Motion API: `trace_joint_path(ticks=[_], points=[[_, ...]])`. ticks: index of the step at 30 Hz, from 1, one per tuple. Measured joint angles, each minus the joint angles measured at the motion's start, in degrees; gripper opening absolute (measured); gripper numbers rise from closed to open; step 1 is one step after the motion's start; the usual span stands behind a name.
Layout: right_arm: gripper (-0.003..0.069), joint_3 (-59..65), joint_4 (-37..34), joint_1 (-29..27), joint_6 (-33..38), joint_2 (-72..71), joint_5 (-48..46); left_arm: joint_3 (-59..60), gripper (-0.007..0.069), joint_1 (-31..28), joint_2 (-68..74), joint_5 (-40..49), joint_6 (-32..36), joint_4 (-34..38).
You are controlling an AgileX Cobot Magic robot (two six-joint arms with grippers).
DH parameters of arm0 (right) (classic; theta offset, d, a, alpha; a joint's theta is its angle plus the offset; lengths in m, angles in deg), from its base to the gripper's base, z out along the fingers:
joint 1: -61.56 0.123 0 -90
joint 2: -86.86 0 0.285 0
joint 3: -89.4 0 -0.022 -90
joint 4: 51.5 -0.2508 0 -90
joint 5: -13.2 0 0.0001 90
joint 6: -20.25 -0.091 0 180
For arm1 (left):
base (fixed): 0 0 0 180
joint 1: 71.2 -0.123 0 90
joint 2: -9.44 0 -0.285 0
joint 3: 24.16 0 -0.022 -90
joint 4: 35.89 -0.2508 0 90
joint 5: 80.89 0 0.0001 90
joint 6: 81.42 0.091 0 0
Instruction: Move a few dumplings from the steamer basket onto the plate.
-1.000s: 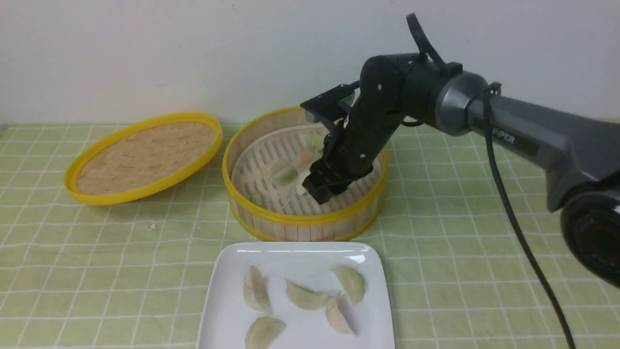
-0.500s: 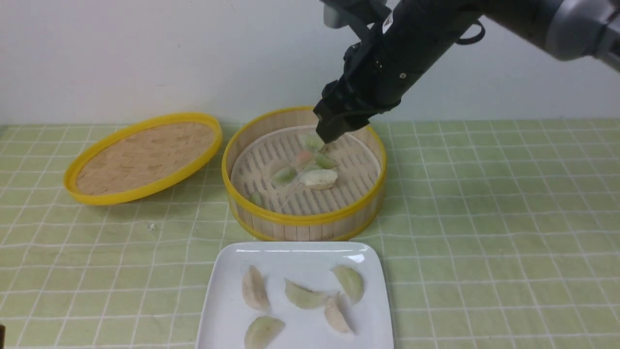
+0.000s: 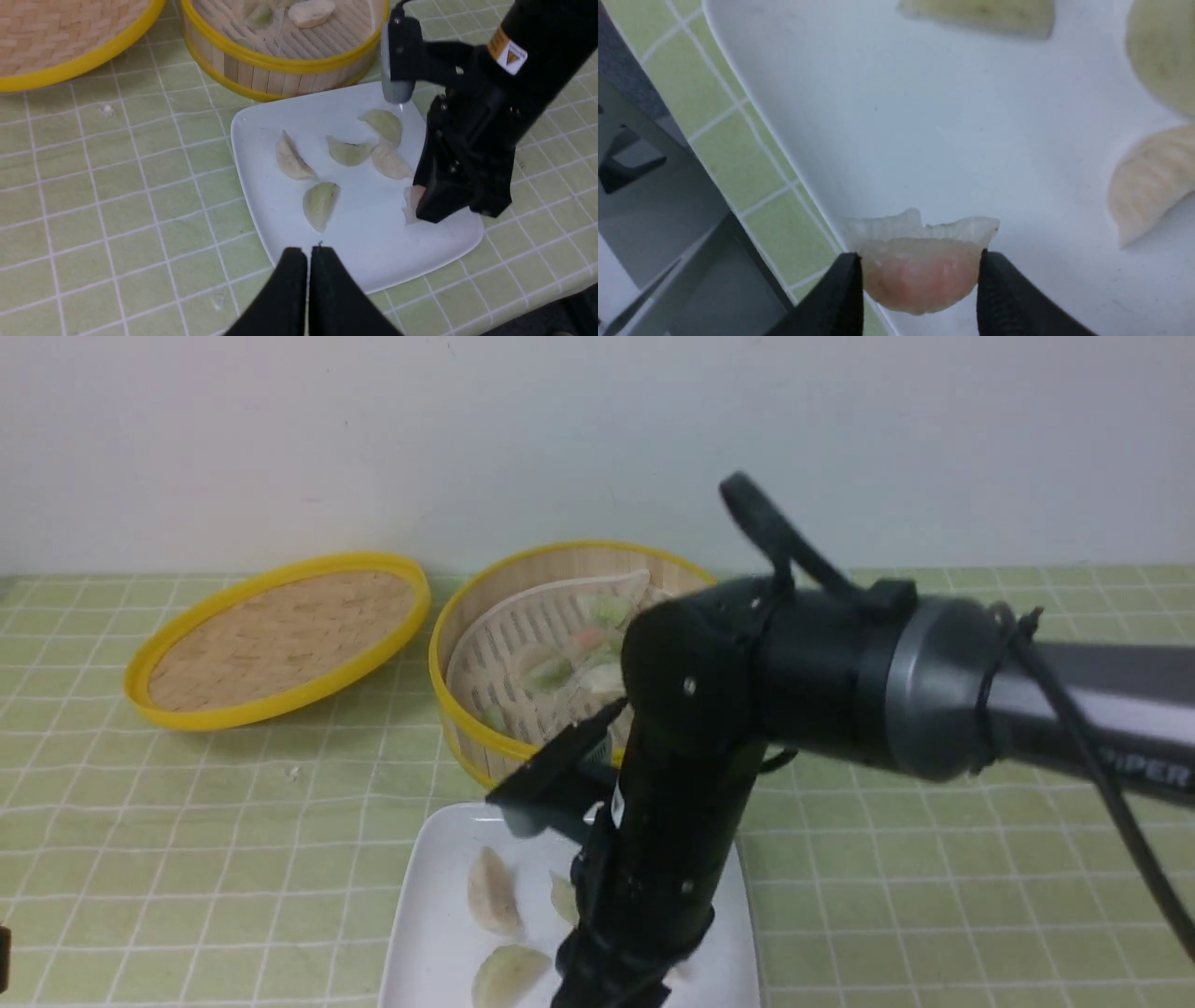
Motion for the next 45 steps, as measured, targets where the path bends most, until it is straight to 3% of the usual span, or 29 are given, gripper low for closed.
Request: trace_joint_path(ticks=[6,10,11,13,16,22,30,37,45], points=[[0.0299,1.8,2.2,0.5,-1.3,0.0,7.5,0.0,-0.0006,0.0,0.0,-0.5,0.0,-0.7],[0.0402,1.8,2.8,0.5,-1.8,0.0,8.1,0.0,-0.0006,0.0,0.0,-0.5,0.0,-1.0],[0.0476,1.8,4.0,0.5,-2.4,0.0,8.1,0.0,-0.0006,0.0,0.0,-0.5,0.0,-1.0],[0.0538,1.8,6.3,0.5,-3.8,0.0,8.4,0.0,-0.0006,0.0,0.0,-0.5,0.0,-1.4],[0.0573,0.1,11.7,0.3,-6.4,0.0,8.7,0.0,-0.0006,0.0,0.0,-0.5,0.0,-2.0],[0.0584,-10.6,18.1,-5.2,-11.1,0.4,10.6,0.0,-0.0006,0.0,0.0,-0.5,0.0,-2.2],[0.0584,-34.8,17.2,-14.5,-7.5,13.4,6.7,0.0,-0.0006,0.0,0.0,-0.5,0.0,-2.3],[0.0584,-46.3,17.2,-16.1,-7.3,26.8,4.9,0.0,-0.0006,0.0,0.0,-0.5,0.0,-2.3],[0.0578,-49.4,17.2,-16.2,-8.9,33.7,5.9,0.0,-0.0006,0.0,0.0,0.1,0.0,-2.4]])
